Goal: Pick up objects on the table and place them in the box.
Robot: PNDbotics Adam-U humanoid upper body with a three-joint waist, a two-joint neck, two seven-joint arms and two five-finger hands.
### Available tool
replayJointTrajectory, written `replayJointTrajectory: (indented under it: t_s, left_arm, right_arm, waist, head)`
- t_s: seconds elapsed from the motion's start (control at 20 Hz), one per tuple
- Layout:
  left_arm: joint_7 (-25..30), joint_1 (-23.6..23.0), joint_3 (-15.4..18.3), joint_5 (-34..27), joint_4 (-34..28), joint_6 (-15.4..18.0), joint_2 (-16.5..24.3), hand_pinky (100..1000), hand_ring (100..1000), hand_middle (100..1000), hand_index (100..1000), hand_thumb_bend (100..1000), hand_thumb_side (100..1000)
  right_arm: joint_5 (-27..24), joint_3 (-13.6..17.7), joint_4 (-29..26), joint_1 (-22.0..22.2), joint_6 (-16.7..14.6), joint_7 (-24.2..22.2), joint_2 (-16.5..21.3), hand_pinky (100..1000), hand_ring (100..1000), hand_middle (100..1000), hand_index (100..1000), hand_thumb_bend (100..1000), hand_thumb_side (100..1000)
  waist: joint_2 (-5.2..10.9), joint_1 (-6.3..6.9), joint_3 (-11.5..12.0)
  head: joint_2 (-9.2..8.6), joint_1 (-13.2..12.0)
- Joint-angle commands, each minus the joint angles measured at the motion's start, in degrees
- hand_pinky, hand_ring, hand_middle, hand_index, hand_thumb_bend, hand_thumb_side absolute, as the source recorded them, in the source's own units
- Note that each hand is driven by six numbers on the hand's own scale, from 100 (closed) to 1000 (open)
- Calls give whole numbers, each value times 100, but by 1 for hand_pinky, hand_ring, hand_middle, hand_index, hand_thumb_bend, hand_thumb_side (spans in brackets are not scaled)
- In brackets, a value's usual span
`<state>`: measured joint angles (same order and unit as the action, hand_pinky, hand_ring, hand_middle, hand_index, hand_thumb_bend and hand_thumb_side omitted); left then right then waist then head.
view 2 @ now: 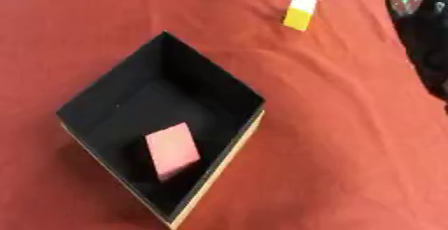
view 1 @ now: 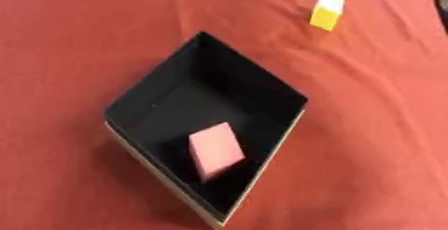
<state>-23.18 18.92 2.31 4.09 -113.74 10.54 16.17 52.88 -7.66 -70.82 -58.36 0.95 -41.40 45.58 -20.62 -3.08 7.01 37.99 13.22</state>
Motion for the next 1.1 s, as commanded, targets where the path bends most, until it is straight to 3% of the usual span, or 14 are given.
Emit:
replayJointTrajectory:
  t_s: [0.05,0.5,1.1]
  left_arm:
    - [15,46,18,34,-85,-9,106,576,756,670,843,198,821]
    - [12,58,20,31,-85,-10,103,575,757,670,843,196,821]
    - [35,79,12,24,-85,-23,111,573,760,669,843,190,827]
  right_arm:
    - [116,128,348,-208,-66,-48,52,896,967,895,947,449,452]
    - [323,161,1142,-402,-194,-142,-159,901,974,905,952,470,456]
    - [811,435,2000,-709,14,183,-396,897,967,899,955,460,453]
  waist:
    - [125,17,3]
    - [79,55,37]
    - [-84,120,96]
  head:
    - [-159,86]
    - [-215,203]
    - [-153,209]
